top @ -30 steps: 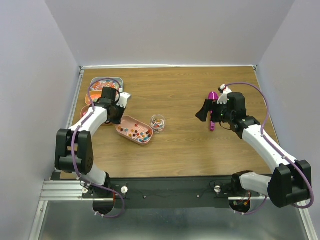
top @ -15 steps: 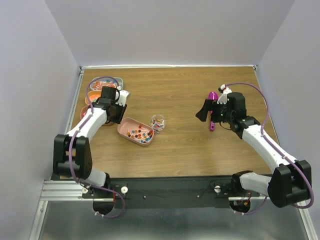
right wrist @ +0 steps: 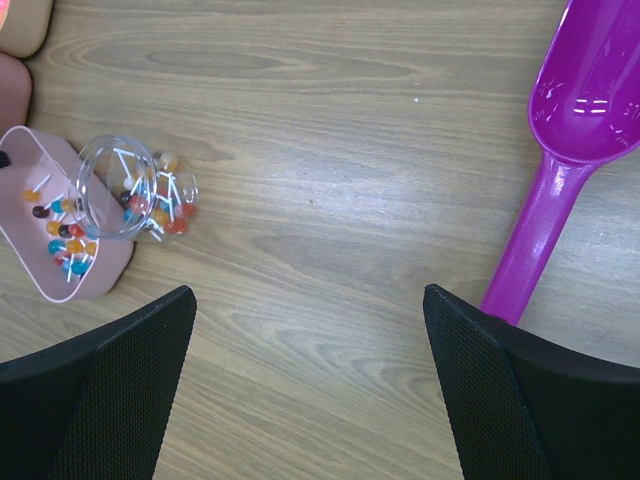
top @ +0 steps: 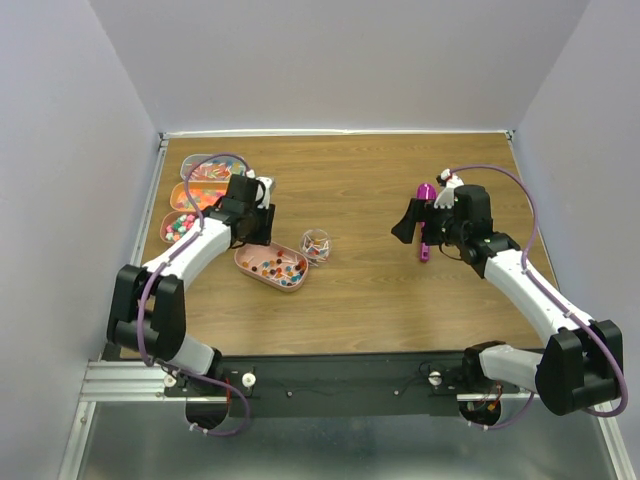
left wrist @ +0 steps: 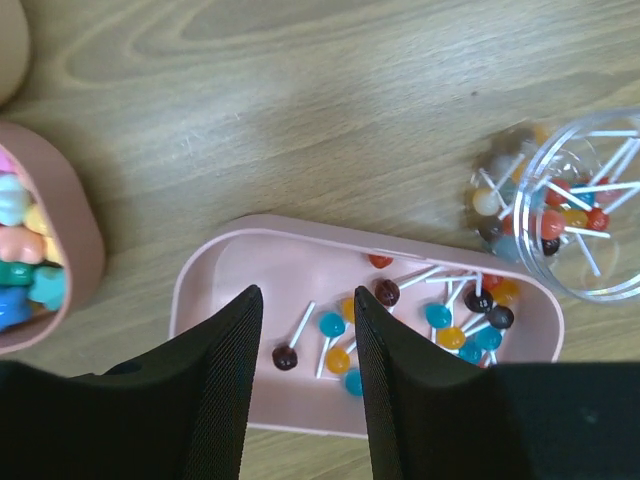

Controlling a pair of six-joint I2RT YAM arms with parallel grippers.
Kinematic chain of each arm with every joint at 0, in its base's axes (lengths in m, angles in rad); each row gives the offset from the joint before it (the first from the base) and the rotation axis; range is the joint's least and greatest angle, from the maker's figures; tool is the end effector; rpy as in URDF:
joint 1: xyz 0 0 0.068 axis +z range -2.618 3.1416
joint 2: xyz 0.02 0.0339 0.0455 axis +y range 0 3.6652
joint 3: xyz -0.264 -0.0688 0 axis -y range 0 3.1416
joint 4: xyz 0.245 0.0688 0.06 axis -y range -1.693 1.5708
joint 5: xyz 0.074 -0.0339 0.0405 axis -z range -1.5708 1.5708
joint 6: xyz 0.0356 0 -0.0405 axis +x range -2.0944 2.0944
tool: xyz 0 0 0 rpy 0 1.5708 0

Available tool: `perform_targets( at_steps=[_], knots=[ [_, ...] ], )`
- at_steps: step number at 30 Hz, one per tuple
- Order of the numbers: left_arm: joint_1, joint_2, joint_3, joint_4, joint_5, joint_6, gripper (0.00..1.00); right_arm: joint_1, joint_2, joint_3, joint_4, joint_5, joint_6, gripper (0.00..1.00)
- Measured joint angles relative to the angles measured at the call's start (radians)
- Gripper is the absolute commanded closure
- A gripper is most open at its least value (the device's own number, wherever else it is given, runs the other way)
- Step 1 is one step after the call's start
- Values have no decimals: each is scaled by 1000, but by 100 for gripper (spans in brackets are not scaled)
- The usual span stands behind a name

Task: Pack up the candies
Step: Place the storage box at the center of the board, then move the storage box to the center of the board.

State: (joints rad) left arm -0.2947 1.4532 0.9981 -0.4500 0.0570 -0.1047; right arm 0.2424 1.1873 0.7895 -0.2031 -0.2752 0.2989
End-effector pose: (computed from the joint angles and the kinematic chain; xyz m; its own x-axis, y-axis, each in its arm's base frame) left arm 0.2895 -0.0900 0.2357 -0.7823 0.1284 -0.6095 0.2432 0.9638 -0.1091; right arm 0.2497 0.0717 0.2575 -0.6566 0.1296 -0.7430 -0.2671 0.8814 0.3897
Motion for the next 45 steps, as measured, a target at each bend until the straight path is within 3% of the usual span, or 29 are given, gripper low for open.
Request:
perform_targets(
  at_steps=[4, 6, 7, 13, 28, 36, 45],
  knots=[
    [3, 70, -16, 16, 0, -79, 50, 0, 0, -3, 0, 0, 0, 0],
    [3, 81, -29, 18, -2, -107, 55, 0, 0, -3, 0, 0, 0, 0],
    [5, 100, -49, 30, -27, -189, 55, 0, 2, -4, 0, 0, 0, 0],
    [22, 89, -98, 61, -82, -314, 55, 0, 3, -4, 0, 0, 0, 0],
    [278, -179, -349, 124, -181, -576, 62, 0, 3, -4, 0, -4, 0, 0],
    [404, -187, -360, 133, -229, -609, 62, 0, 3, -4, 0, -8, 0, 0],
    [577, -134, -317, 151, -257, -531, 62, 0, 3, -5, 1, -13, 0, 0]
  ],
)
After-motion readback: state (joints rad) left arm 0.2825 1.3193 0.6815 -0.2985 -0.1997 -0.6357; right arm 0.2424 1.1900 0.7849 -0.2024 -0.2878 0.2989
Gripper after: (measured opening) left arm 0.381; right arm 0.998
